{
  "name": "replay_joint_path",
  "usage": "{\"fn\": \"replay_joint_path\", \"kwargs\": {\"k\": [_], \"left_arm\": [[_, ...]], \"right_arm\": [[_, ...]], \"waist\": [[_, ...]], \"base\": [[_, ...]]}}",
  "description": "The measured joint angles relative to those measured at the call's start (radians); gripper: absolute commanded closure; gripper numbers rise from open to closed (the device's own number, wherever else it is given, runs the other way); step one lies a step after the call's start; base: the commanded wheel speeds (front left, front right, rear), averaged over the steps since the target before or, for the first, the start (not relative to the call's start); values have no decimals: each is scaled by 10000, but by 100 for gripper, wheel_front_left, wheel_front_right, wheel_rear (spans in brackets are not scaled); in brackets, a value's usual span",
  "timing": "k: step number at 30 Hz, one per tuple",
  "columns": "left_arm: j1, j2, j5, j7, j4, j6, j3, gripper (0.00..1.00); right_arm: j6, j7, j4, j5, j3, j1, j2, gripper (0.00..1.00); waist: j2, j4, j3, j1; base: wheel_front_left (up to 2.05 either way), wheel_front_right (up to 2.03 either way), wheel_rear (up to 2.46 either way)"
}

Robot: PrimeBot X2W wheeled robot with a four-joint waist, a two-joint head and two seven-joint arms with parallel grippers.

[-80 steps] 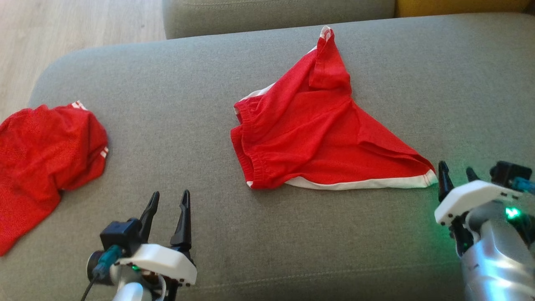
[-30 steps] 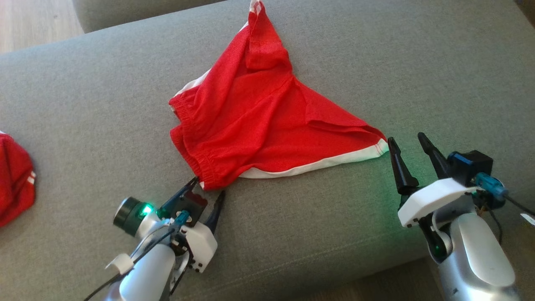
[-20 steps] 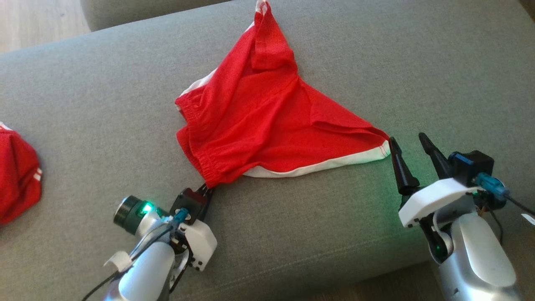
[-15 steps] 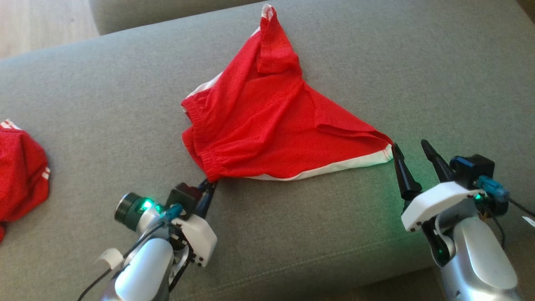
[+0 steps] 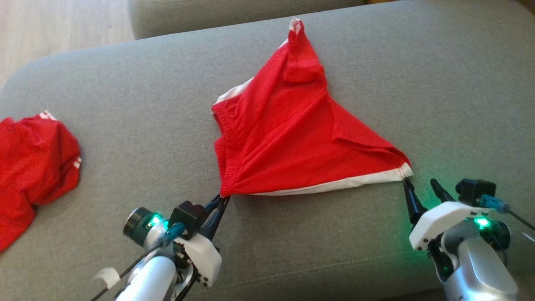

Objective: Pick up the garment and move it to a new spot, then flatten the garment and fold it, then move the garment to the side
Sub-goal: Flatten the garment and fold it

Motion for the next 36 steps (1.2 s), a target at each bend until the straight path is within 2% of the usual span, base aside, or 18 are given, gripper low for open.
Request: {"fn": "replay_joint_path", "kwargs": {"k": [4,14,15,16,17,19,25,28,30,34,35,36], "left_arm": [[62,6,-25,0,-173,2,-69,100],[165,77,-190,52,-307,2,-301,100],[166,90,-192,77,-314,4,-303,100],[166,102,-205,77,-326,4,-307,100],[166,115,-207,77,-336,8,-307,100],[169,150,-230,79,-362,15,-307,100],[184,249,-286,167,-407,61,-316,100],[285,217,-848,178,-660,58,-163,100],[405,219,-1384,268,-1060,44,13,100],[459,554,-1760,713,-2128,0,186,100],[459,669,-1875,863,-2493,0,284,100],[459,669,-1875,863,-2493,0,284,100]], "right_arm": [[0,-291,1066,146,-142,-670,-8,0],[0,-878,3893,2040,422,-2196,-61,0],[0,-926,4048,2117,516,-2307,-69,22],[0,-934,4149,2224,604,-2394,-69,55],[0,-934,4207,2201,708,-2449,-71,100],[0,-934,4207,1866,786,-2455,-65,100],[0,-934,3944,1837,859,-2362,-61,100],[0,-932,3463,1868,1062,-2348,-65,100],[0,-932,2995,2253,1505,-2343,-65,100],[0,-934,1781,3076,2075,-2179,-59,100],[0,-934,1546,3563,2255,-2128,-67,100],[0,-934,1546,3563,2255,-2128,-67,100]], "waist": [[0,157,26,0],[0,343,78,0],[0,341,77,0],[0,337,73,0],[0,324,67,1],[0,282,62,0],[0,235,-128,1],[0,211,-311,1],[0,184,-476,1],[0,72,-883,0],[0,41,-987,0],[0,41,-987,0]], "base": [[0,0,0],[0,0,0],[0,0,0],[0,0,0],[0,0,0],[0,0,0],[0,0,0],[0,0,0],[0,0,0],[0,0,0],[0,0,0],[0,0,0]]}}
